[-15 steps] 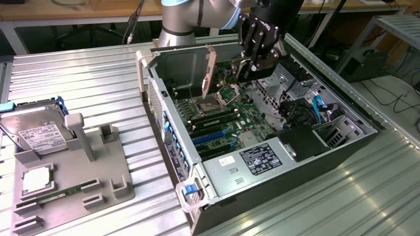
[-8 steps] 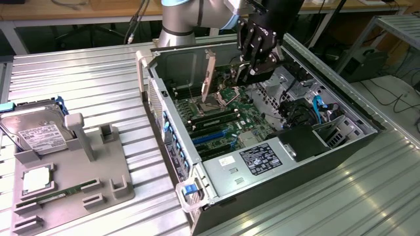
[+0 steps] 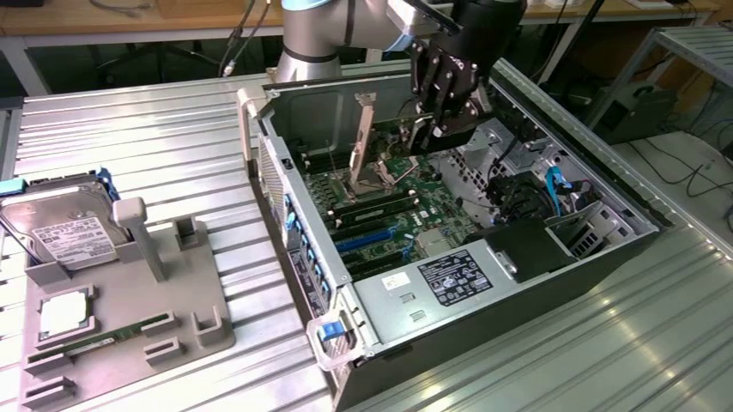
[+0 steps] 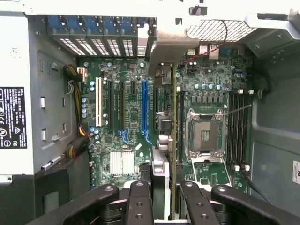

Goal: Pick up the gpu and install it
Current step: 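Insert the gpu into the slot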

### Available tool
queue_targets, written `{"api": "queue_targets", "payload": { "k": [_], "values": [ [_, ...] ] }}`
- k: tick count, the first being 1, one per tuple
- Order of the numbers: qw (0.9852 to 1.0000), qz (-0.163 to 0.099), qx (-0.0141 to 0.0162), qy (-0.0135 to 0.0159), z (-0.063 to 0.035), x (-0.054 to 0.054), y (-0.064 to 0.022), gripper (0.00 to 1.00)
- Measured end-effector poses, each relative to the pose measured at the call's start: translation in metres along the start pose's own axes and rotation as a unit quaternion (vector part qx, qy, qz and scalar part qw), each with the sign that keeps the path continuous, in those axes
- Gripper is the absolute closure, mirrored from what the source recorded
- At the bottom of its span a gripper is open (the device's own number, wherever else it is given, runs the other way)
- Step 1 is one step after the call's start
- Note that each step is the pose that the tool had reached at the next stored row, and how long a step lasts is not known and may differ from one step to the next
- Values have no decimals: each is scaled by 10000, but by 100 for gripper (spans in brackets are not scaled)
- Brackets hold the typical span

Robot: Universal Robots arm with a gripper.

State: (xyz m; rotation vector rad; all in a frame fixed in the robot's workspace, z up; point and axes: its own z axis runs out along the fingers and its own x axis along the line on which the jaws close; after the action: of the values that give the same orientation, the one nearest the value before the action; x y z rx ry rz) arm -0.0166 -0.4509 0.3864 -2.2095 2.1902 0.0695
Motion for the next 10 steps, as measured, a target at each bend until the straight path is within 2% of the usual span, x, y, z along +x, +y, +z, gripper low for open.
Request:
{"api": "queue_targets", "payload": {
  "k": [4, 10],
  "values": [
    [10000, 2, 2, 28, 48, 1, 88, 72],
    [10000, 31, 4, 30, 168, -11, 121, 72]
  ]
}}
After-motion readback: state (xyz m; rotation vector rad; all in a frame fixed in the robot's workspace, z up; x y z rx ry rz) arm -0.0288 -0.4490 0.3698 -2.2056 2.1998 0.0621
